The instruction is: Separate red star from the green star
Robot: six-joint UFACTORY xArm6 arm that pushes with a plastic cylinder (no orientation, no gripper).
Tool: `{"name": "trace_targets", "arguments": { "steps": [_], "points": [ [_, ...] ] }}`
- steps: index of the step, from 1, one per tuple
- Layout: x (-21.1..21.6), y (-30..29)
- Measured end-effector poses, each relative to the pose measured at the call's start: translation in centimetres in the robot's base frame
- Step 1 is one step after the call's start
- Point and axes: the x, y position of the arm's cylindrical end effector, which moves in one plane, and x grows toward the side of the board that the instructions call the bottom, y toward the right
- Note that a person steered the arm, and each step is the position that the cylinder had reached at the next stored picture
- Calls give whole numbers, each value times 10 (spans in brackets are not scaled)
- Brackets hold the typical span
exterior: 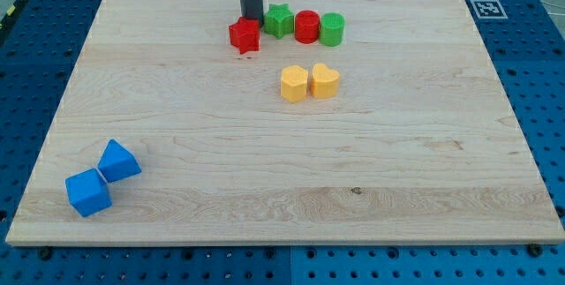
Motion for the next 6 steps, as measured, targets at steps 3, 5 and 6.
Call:
{"name": "trace_targets", "arguments": {
  "steps": [3, 5, 6],
  "points": [
    [9, -2],
    [20, -2],
    [28, -2]
  ]
}}
